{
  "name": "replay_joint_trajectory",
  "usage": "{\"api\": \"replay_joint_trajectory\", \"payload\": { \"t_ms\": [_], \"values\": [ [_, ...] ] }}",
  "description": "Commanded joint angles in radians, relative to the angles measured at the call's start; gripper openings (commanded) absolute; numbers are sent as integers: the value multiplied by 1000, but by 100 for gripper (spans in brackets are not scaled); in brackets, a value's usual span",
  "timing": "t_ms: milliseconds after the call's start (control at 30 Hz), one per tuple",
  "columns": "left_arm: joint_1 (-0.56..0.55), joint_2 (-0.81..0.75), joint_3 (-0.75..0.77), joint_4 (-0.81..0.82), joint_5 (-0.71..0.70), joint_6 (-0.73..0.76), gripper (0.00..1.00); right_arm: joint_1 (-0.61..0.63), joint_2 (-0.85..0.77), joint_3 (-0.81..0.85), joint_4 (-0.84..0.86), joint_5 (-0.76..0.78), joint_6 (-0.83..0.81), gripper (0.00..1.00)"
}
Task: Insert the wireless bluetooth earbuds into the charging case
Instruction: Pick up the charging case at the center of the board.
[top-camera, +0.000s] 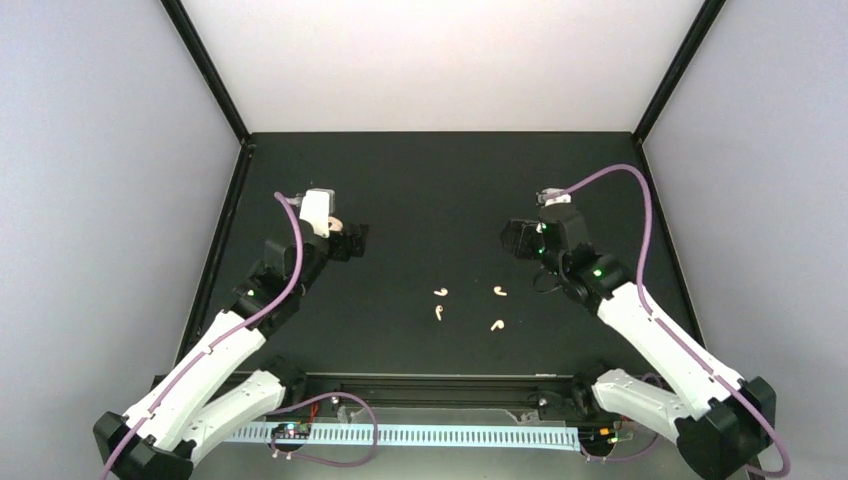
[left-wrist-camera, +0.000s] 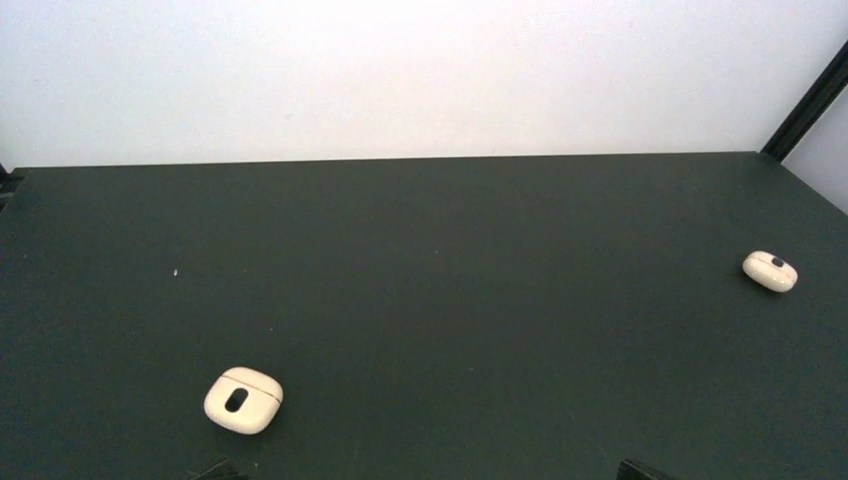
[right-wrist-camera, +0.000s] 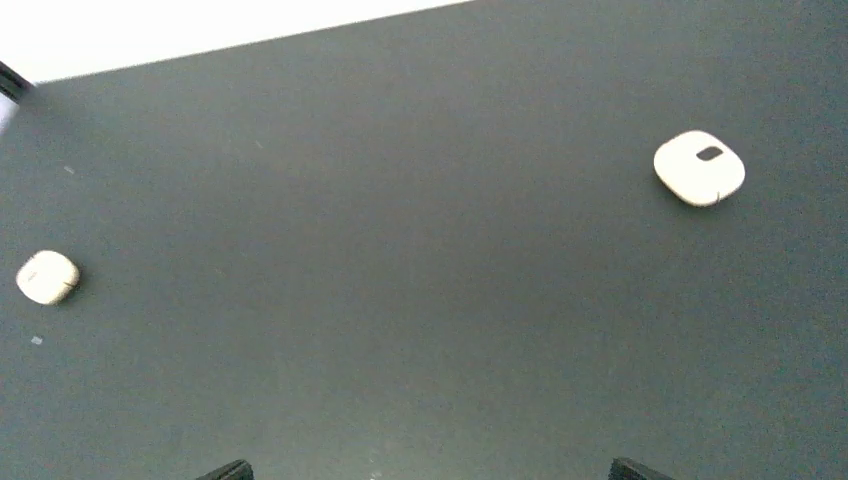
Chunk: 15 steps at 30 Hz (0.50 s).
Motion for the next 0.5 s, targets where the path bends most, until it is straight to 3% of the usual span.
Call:
{"api": "replay_joint_trajectory", "payload": {
  "t_ms": [0,133,467],
  "values": [
    [-6,2,12,54,21,-10,99,5,78,-26,-39,-5,28,91],
    [-7,18,14,37,20,-33,99,32,124,-45,38,-73,55,84],
    [30,125,54,-62,-110,-144,99,78,366,122,129,-87,134,83]
  ]
}}
